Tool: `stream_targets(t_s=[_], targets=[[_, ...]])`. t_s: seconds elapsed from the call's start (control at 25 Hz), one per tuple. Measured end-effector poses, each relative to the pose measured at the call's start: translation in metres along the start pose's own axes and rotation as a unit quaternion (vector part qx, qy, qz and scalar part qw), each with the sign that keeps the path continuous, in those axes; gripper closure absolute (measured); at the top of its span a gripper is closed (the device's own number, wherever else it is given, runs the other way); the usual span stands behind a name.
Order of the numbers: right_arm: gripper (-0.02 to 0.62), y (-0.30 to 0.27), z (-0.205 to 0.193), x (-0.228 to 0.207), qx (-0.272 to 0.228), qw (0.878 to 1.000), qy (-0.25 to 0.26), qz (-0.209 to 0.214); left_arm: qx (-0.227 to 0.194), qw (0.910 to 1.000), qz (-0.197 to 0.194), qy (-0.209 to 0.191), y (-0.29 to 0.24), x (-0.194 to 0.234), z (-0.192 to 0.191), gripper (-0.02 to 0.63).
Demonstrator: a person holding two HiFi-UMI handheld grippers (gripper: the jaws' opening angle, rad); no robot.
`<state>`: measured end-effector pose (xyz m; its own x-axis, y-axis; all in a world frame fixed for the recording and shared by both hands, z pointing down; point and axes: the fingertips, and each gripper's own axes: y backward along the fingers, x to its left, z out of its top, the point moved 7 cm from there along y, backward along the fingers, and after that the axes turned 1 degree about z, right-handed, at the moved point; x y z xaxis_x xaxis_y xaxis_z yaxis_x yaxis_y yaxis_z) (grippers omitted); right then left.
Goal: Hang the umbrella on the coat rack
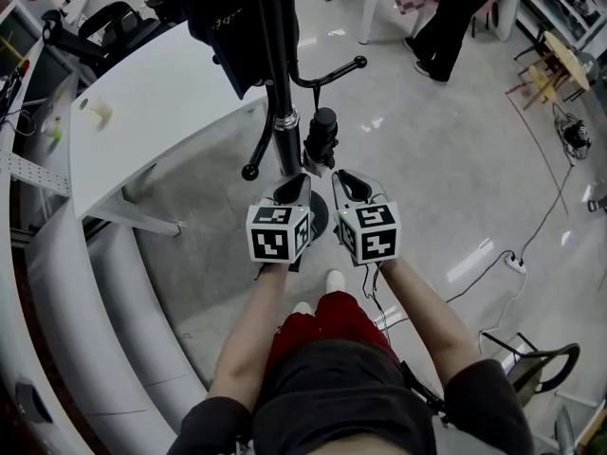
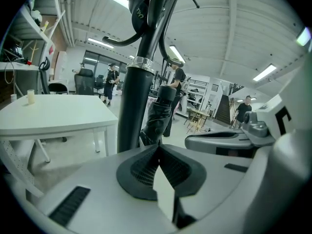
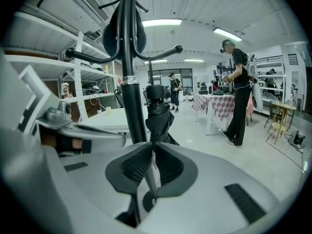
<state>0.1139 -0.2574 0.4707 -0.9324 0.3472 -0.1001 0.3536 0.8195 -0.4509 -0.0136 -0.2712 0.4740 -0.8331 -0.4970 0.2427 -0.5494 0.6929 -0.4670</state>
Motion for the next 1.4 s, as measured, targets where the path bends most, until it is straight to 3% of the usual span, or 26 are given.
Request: stream_targets(t_s=[0.44,1.4], targets=[[0.568,0.037,0.007,0.018,-0.037,0.999,0.009,0.011,-0.011,0.9998,-0.005,-0.014,0.024,-0.007,-0.008,0.594],[0.577,0.103,-0.004,0.067,-0.075,0.997,-0.029,0.016,-0.052,0.9968,-0.031,-0.052,0.111,-0.015,-0.014,0.594]])
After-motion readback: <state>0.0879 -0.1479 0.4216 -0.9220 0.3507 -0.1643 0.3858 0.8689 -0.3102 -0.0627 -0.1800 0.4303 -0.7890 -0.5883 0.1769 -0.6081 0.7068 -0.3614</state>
